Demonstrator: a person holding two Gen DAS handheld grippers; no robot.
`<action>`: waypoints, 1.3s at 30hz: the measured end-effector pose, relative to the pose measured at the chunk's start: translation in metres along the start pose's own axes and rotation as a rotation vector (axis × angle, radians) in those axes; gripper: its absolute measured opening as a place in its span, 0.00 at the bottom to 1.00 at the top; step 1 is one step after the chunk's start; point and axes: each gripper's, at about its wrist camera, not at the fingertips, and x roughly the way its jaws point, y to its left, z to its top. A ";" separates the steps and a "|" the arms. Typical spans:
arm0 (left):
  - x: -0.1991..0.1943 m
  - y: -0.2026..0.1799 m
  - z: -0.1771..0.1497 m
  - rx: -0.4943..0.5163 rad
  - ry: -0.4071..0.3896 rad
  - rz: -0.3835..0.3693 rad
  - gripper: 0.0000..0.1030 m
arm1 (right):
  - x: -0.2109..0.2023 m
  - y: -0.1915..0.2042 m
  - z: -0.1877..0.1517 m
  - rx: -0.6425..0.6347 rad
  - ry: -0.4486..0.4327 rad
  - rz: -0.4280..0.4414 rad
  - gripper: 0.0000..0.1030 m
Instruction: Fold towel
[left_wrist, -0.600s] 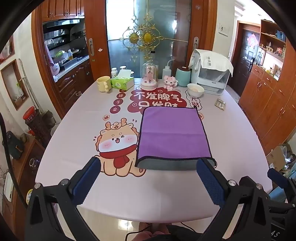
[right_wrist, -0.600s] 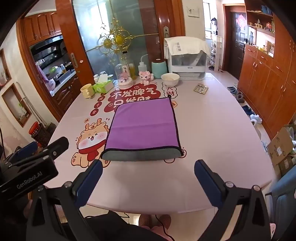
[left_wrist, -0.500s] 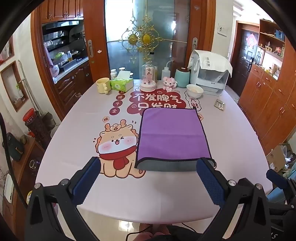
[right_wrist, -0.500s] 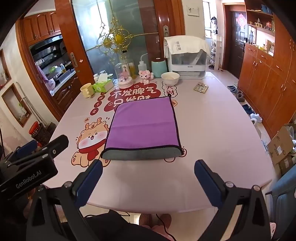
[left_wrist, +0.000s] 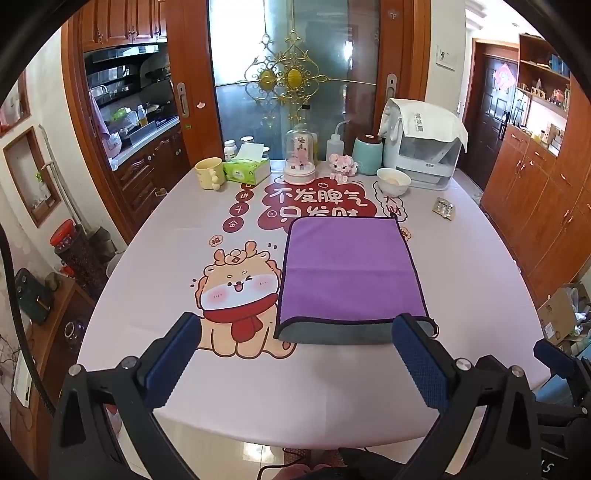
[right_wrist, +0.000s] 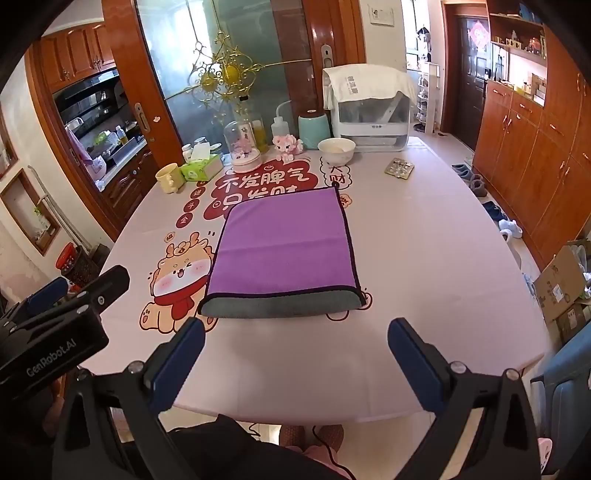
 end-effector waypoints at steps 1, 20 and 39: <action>-0.001 -0.001 0.000 -0.002 0.000 0.001 1.00 | 0.001 -0.001 0.000 0.002 0.004 -0.002 0.97; 0.001 -0.002 0.000 0.002 0.004 0.005 1.00 | 0.010 -0.004 0.001 0.016 0.028 -0.005 0.97; 0.004 -0.003 0.000 0.003 0.004 0.019 1.00 | 0.012 -0.005 0.000 0.015 0.028 -0.003 0.97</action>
